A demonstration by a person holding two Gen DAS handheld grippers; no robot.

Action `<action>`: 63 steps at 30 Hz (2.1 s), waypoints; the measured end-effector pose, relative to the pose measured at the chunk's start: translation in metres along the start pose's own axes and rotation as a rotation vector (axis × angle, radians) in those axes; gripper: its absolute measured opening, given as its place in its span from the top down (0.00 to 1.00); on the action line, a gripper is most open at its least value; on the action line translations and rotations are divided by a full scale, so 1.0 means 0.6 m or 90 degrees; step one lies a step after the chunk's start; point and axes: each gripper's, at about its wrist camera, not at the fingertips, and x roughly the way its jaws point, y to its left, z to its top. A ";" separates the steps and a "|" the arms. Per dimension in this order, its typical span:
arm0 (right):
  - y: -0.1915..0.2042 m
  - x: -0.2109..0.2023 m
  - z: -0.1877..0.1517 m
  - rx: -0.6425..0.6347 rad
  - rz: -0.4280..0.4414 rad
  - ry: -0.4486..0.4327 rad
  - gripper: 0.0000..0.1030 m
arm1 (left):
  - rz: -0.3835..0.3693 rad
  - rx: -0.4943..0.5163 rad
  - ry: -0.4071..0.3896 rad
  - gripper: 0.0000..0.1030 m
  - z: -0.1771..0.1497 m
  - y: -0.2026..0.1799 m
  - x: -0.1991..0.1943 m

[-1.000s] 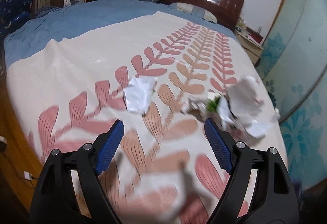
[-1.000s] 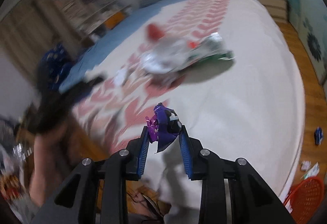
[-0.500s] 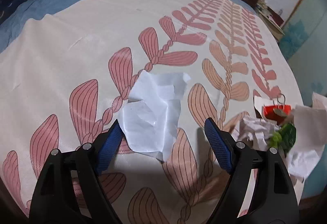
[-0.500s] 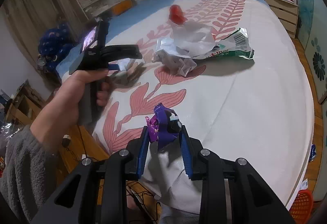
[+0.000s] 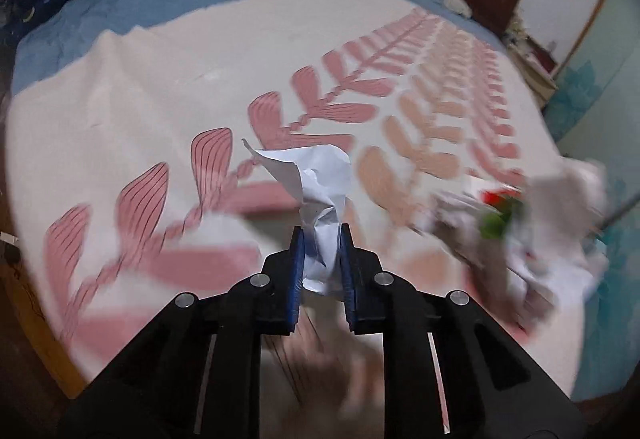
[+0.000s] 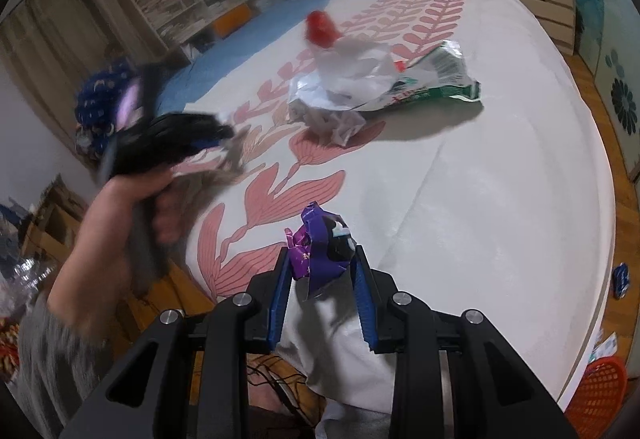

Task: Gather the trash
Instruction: 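Carry both items to the red basket and open both tools, then move both open tools back over the remaining trash on the bed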

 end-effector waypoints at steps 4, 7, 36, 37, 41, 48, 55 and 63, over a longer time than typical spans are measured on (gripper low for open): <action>-0.023 -0.068 0.003 0.009 -0.010 -0.039 0.70 | -0.041 0.015 -0.062 0.84 -0.037 -0.063 -0.133; -0.055 -0.161 0.010 0.014 -0.013 -0.086 0.70 | -0.085 0.076 -0.115 0.84 -0.086 -0.152 -0.251; -0.716 -0.380 -0.430 0.407 -0.290 0.110 0.70 | -0.317 0.459 0.388 0.84 -0.634 -0.816 -0.046; -0.716 -0.372 -0.438 0.414 -0.288 0.114 0.70 | -0.312 0.470 0.390 0.84 -0.636 -0.822 -0.043; -0.720 -0.368 -0.444 0.406 -0.285 0.114 0.70 | -0.296 0.502 0.397 0.84 -0.653 -0.833 -0.041; -0.720 -0.369 -0.432 0.403 -0.312 0.090 0.38 | -0.278 0.495 0.399 0.56 -0.657 -0.834 -0.039; -0.713 -0.376 -0.427 0.395 -0.328 0.078 0.37 | -0.273 0.504 0.385 0.38 -0.659 -0.836 -0.046; -0.708 -0.377 -0.418 0.391 -0.332 0.069 0.37 | -0.276 0.495 0.380 0.38 -0.653 -0.830 -0.052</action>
